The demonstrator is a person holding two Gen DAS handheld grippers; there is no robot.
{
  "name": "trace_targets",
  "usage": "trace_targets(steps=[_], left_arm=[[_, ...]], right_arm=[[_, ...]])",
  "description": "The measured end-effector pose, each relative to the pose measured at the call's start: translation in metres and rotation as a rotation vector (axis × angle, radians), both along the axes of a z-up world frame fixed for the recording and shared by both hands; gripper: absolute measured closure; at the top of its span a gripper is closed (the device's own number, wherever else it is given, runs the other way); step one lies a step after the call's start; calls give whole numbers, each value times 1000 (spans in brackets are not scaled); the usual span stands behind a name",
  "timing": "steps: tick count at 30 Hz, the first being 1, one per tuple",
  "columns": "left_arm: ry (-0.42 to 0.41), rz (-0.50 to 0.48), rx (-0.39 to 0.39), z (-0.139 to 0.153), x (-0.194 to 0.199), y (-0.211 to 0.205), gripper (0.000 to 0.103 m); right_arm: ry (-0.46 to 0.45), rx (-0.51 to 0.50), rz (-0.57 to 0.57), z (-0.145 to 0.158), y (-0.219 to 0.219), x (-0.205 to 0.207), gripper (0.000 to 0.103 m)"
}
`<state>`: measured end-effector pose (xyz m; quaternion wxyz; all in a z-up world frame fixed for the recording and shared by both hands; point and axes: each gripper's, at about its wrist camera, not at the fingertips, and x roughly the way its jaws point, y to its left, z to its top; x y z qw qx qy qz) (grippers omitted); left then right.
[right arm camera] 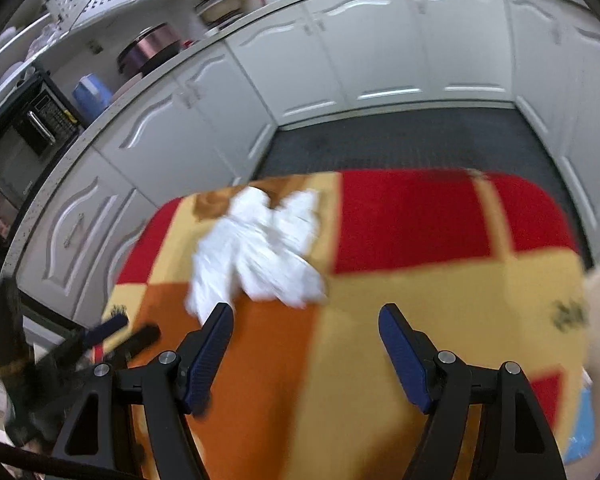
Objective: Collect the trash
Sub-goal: 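Move both tools back over the table toward the white tissues, then grasp a small tissue pack with the left tool while the right tool grasps crumpled tissue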
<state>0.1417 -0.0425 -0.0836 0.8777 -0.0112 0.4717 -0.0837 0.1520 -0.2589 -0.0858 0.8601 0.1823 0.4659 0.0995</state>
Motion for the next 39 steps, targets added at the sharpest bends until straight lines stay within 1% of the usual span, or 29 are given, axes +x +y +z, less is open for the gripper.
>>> trace_targets(steps=[4,7,8,9,10,12,16,20,23,24,25,26,28,30,32,35,39], left_arm=[[13,4,-18,-4,6,4,31],[18,1,-48,-6,12,5,31],[22,2,-59,-6,13,5,31],[33,1,-83,-7,16,6,31],[40,-2,-97,-7,17,5,31],[47,-10,-121,-7,20,3,31],[40,-30,-139,-8,29,-13,31],[46,-30,-134,-16,43,-34,31],[14,5,-84,-24,50,-43,31],[10,17,-64,-28,53,-46,33],[15,11,-71,-31,55,-47,45],[24,-2,-99,-33,55,-47,53],[25,-17,-111,-29,50,-47,71],[5,-42,-78,-22,40,-51,78],[-5,-77,-75,-15,27,-55,80],[-5,-124,-95,-6,5,-62,81],[-30,-178,-88,5,-23,-79,81]], right_arm=[[45,-29,17,-17,23,42,30],[87,-31,31,-34,31,60,32],[67,-54,28,-34,32,61,40],[44,-86,31,-31,32,61,64],[45,-85,38,-31,30,60,72],[33,-29,22,-27,18,52,80],[-15,-39,15,-11,-3,24,81],[-37,-60,8,1,-25,-10,81],[-50,-49,-8,7,-38,-33,81],[-58,-43,-15,10,-44,-44,81],[-63,-42,-21,12,-46,-50,81],[-65,-41,-23,12,-46,-54,81],[-70,-40,-25,14,-48,-66,81],[-77,-42,-25,15,-49,-76,81],[-87,-30,-31,18,-52,-85,81],[-105,-30,-39,22,-54,-98,81],[-121,-35,-69,27,-63,-114,81]])
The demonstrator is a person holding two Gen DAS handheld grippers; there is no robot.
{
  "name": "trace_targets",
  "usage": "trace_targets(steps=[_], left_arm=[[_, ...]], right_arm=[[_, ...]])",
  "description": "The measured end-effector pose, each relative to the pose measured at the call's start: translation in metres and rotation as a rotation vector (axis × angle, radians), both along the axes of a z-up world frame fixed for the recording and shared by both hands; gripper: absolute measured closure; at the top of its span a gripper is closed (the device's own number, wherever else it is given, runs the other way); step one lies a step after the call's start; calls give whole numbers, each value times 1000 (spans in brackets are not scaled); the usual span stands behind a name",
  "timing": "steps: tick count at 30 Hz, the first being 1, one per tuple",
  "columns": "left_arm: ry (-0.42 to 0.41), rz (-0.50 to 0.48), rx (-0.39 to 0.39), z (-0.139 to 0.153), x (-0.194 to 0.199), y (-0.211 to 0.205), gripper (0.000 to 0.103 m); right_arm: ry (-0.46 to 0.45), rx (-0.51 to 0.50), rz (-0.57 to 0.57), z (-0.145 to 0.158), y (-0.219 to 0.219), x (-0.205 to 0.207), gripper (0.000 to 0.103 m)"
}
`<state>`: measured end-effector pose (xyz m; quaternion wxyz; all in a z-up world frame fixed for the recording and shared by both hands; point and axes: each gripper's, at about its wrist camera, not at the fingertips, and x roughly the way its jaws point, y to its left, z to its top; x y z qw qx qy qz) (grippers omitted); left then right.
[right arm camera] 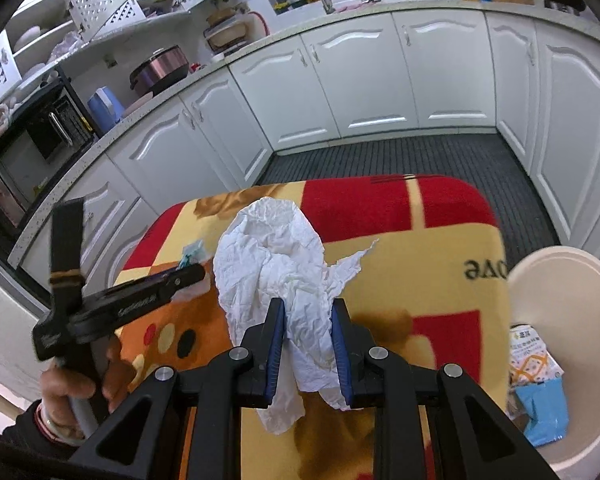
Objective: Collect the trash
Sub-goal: 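Grasp a small tissue pack with the left tool while the right tool grasps crumpled tissue, then carry the tissue pack and crumpled tissue over the beige bin with both tools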
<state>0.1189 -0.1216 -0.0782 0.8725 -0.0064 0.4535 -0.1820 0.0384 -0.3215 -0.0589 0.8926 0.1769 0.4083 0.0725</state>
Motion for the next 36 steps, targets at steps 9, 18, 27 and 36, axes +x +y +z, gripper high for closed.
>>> trace_targets(steps=[9,18,27,36], left_arm=[[-58,-107,20,18,-41,-55,81],[-67,-195,16,25,-60,-110,81],[-86,-284,39,23,-77,-168,81],[-68,-353,61,11,-83,-213,81]], right_arm=[[-12,-14,-93,9,-39,-44,81],[-9,-36,-207,11,-88,-81,81],[14,-44,-302,2,-132,-106,81],[55,-29,-375,-18,-166,-120,81]])
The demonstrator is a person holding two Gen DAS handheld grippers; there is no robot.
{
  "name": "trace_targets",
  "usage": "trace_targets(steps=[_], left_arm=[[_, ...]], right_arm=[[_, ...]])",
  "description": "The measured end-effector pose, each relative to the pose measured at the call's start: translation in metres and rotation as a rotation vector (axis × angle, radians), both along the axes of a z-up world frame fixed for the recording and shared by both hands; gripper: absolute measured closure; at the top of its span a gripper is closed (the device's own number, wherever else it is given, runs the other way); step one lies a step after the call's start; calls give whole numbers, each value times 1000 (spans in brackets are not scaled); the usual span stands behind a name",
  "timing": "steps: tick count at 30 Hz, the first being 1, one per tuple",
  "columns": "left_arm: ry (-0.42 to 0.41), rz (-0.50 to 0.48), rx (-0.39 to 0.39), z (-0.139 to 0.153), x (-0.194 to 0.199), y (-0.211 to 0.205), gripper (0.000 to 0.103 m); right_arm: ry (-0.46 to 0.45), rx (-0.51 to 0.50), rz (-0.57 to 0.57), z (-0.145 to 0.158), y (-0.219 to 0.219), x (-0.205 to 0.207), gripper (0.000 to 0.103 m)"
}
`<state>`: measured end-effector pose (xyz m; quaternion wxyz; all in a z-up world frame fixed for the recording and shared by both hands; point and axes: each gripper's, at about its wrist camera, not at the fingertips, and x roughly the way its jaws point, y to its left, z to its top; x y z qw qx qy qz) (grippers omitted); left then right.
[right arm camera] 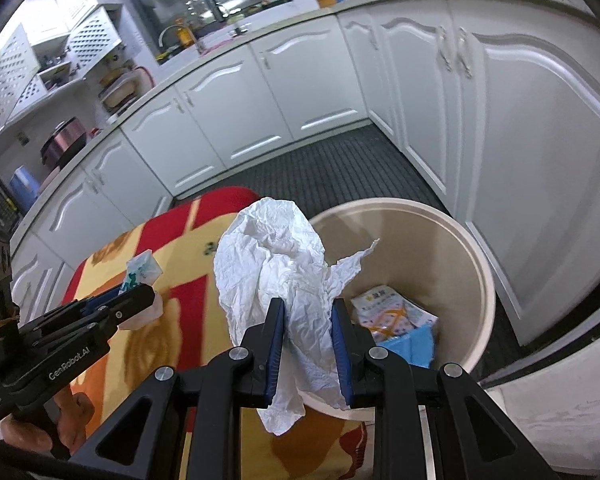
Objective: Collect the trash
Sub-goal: 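Carry the tissue pack and crumpled tissue over the beige bin with both tools, then open both tools to drop the tissues into the beige bin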
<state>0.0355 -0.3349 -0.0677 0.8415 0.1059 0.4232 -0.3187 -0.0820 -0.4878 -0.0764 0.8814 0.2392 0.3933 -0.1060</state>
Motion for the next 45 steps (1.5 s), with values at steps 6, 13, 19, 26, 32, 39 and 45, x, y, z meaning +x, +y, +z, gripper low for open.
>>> trace_targets(steps=[6,13,19,26,32,39,45], left_arm=[[28,-32,7,-11,-1,-25,81],[66,-57,22,-27,0,-48,81],[74,-63,46,-37,1,-60,81],[77,-59,68,-45,5,-68,81],[80,-61,75,-49,6,-72,80],[108,-74,72,-56,9,-76,64],[112,-95,52,-54,7,-77,51]], right_arm=[[21,13,-39,-12,-17,-4,81],[52,37,-75,-30,-34,-3,81],[79,62,-97,-46,-45,0,81],[97,80,-108,-56,-52,5,81],[104,87,-112,-60,-52,11,81],[120,102,-123,-67,-55,16,77],[115,117,-138,-71,-56,13,55]])
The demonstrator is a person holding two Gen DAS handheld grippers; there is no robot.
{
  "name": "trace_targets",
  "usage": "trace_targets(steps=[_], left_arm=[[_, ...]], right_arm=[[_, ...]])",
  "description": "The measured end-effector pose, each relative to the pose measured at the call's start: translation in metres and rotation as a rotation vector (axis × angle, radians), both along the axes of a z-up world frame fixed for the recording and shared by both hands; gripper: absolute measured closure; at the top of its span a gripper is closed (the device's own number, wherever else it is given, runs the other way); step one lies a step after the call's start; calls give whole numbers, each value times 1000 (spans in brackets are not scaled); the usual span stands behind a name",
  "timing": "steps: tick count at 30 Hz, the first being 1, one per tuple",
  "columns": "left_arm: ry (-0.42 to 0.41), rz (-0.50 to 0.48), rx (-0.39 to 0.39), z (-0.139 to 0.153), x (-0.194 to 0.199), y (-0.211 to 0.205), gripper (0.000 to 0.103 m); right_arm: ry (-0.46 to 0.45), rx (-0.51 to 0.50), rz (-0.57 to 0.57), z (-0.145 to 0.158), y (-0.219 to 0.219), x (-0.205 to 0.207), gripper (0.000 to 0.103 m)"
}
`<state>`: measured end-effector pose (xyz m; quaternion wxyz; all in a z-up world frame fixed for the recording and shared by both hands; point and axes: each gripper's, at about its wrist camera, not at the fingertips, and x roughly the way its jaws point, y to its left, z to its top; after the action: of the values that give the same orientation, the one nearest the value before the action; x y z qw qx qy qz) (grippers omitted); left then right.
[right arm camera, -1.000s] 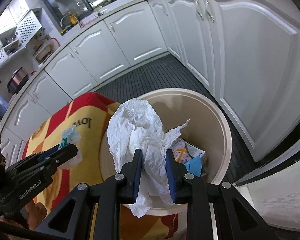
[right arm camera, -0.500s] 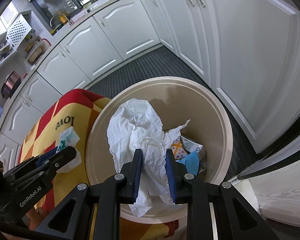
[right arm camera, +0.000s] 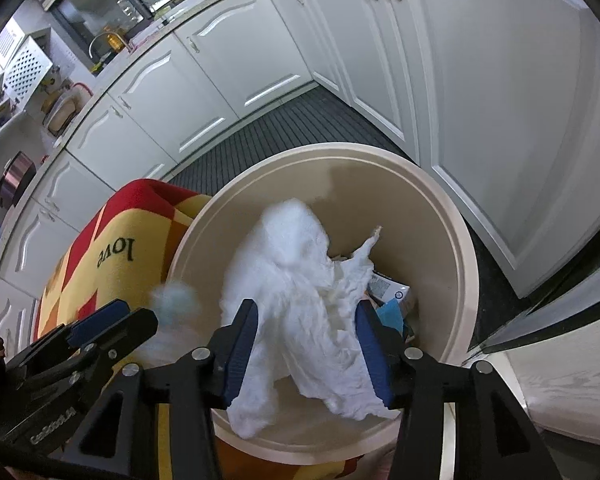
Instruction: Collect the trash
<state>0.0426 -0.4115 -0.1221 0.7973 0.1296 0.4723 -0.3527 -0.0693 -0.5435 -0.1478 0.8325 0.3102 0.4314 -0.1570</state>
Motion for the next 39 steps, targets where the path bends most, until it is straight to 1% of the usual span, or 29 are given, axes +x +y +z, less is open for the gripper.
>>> trace_targets(steps=[6,9,13,16,19,21,27,28,29,30,32,33,36,39], left_arm=[[-8,7,-8,4,-3,3,51],[-33,15,-12,9,-8,8,51],[-111,41,5,19,-16,23,51],[-166,74,9,28,-20,41,51],[-205,110,-6,38,-23,65,51],[-225,130,-17,44,-24,80,51],[-319,199,-57,72,-36,129,51],[-336,207,-67,76,-39,136,51],[-350,215,-75,80,-43,142,51],[-360,221,-84,84,-46,146,51],[-379,235,-116,92,-52,160,48],[-388,243,-131,96,-55,166,45],[-414,260,-166,105,-64,181,44],[-432,275,-183,113,-70,194,44]], right_arm=[[4,-17,-3,3,2,-6,55],[7,-38,-5,7,5,-9,55],[11,-80,-10,15,13,-14,54],[2,-126,-3,26,24,-18,54],[-17,-162,8,37,36,-22,50],[-38,-190,15,48,46,-24,39],[-101,-283,29,82,82,-28,37],[-112,-301,31,87,88,-30,36],[-124,-316,32,93,95,-32,32],[-139,-332,29,98,102,-34,29],[-164,-357,26,105,115,-38,26],[-175,-369,28,109,121,-39,26],[-193,-402,41,120,139,-42,26],[-221,-428,40,130,152,-48,24]])
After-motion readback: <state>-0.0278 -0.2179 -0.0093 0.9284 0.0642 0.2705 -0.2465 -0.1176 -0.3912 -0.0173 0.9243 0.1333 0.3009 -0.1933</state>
